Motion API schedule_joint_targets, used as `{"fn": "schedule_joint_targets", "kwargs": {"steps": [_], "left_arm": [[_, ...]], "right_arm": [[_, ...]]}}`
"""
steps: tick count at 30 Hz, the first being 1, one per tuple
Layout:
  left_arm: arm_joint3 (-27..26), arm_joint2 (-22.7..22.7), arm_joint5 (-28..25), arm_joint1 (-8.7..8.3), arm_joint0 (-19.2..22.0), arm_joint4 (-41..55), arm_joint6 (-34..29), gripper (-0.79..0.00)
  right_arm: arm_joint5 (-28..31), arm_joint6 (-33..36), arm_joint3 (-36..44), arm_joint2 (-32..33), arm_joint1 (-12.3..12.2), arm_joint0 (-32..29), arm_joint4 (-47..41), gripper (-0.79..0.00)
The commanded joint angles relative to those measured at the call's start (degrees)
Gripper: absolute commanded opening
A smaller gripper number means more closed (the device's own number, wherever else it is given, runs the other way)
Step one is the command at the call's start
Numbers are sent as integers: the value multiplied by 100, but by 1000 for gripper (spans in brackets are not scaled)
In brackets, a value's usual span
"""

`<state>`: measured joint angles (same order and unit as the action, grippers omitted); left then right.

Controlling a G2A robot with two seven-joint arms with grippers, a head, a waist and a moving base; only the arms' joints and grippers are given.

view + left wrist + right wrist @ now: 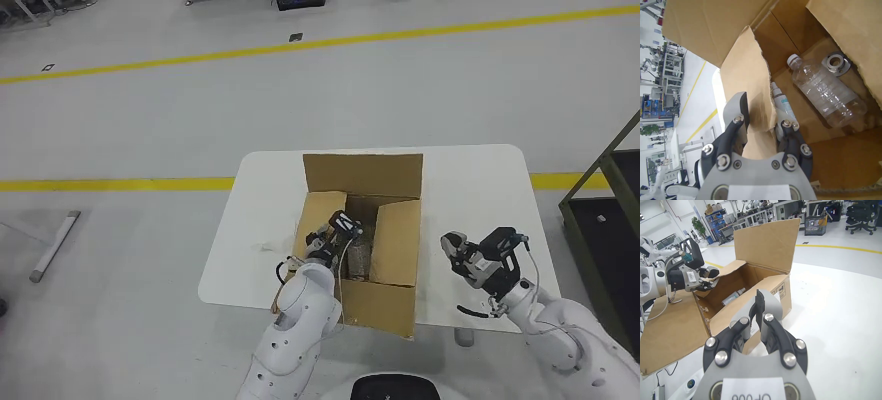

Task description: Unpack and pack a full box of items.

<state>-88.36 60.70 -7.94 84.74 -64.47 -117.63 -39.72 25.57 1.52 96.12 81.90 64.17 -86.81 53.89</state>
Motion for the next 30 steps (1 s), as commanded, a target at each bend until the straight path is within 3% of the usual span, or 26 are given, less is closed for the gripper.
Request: {"fn": "schedule_joint_targets", "kwargs": {"steps": [1,9,10,11,12,20,30], "left_arm": [[-111,23,25,0,-59,41,40,-785],[-789,288,405,48,-283,878,-135,-785],[-844,305,429,46,-279,812,-150,-665],[-888,323,480,46,-296,788,-168,-422],[-937,354,537,50,-307,832,-191,0],[-959,597,521,12,-231,386,-140,0],[-799,1302,766,-84,-143,-379,32,0]], "right_arm": [[9,11,-10,-19,3,24,-2,-785],[138,212,36,-84,12,224,-98,-785],[143,272,34,-110,13,271,-61,-785],[140,333,24,-151,16,314,-31,-785],[160,414,12,-211,20,365,-2,-785],[183,874,-283,-702,73,809,239,-785],[27,968,-477,-862,101,973,389,-785]]}}
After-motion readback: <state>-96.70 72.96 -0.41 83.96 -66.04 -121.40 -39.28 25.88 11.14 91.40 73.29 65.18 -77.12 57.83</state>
